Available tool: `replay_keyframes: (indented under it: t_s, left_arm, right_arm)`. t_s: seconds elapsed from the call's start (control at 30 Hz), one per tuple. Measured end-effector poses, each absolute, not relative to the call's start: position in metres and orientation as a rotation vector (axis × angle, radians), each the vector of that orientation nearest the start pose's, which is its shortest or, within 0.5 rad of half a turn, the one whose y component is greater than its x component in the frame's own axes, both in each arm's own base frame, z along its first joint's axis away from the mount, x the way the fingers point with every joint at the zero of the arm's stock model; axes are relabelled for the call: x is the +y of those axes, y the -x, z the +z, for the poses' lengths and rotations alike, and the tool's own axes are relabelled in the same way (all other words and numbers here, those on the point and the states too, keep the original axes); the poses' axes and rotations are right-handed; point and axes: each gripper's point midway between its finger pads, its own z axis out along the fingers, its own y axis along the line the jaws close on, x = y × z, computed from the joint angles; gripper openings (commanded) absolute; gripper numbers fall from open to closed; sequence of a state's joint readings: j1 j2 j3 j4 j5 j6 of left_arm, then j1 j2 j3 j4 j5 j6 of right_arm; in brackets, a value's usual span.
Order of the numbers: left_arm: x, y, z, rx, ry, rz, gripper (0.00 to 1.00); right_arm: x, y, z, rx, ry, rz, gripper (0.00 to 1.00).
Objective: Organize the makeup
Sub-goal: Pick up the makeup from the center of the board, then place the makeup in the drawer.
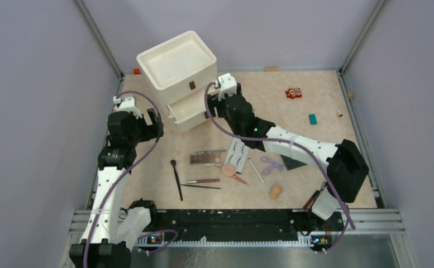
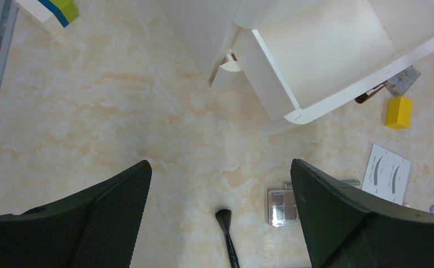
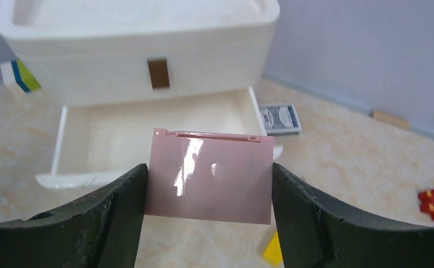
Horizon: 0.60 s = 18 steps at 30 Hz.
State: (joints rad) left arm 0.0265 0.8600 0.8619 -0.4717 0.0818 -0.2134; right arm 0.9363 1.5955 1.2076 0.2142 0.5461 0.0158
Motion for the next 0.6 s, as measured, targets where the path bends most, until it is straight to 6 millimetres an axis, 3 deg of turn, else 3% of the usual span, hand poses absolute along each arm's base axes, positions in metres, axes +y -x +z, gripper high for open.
replay_keyframes:
  t_s: [0.1,0.2,0.3,0.43,0.53,0.6]
  left_arm:
    - [-0.015,-0.296,0.225,2.036,0.194,-0.199,0.99]
    - [-0.015,-0.296,0.225,2.035,0.194,-0.199,0.99]
    - [-0.015,-0.296,0.225,2.035,0.194,-0.198,0.99]
    - [-0.015,-0.296,0.225,2.035,0.195,-0.196,0.99]
    - [-0.015,-0.296,0.225,2.035,0.193,-0.195,0.99]
    - [-0.015,-0.296,0.225,2.035,0.193,-0.195,0.99]
  right_arm:
    - [0.359,-0.39,0.293,1.618,0.413,0.264,0.61]
    - [0.378,-0.414,0.291,1.616,0.465,0.272,0.63]
    - [0.394,-0.433,0.262,1.662,0.526,0.251,0.63]
    - [0.411,-0.444,0.214,1.745,0.608,0.234,0.64]
    - [0.419,-0.447,0.186,1.795,0.653,0.227,0.71]
    - [0.421,-0.448,0.179,1.812,0.663,0.228,0.78]
